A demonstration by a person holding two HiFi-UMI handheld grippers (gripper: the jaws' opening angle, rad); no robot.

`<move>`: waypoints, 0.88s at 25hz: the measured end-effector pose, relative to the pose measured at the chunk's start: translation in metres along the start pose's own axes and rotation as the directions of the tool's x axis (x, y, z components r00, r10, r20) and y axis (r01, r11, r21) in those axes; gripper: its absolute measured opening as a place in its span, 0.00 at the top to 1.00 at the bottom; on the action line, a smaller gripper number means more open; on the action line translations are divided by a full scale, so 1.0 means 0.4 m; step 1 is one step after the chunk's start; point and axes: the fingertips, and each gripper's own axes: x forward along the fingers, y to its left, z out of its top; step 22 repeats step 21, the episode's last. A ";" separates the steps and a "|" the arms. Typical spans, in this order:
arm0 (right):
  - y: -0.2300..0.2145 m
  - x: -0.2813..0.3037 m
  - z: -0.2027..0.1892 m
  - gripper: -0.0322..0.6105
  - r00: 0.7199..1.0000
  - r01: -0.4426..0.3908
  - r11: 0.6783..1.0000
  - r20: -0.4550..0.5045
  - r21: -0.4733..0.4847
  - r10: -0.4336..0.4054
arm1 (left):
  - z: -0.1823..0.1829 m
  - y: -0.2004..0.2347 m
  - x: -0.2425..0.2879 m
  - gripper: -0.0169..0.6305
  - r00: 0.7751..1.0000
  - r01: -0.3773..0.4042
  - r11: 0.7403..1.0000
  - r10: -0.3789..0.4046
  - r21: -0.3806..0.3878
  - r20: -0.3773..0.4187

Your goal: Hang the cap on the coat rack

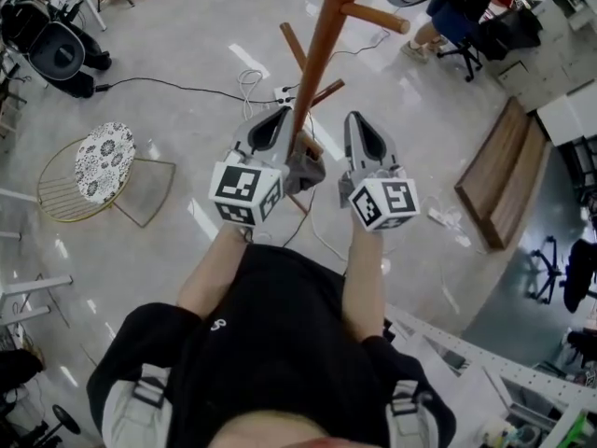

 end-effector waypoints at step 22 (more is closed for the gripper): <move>-0.018 -0.021 -0.033 0.96 0.998 0.027 1.000 -0.050 0.002 -0.027 | -0.058 0.010 0.008 0.98 0.998 -0.036 0.999 0.035 -0.035 -0.043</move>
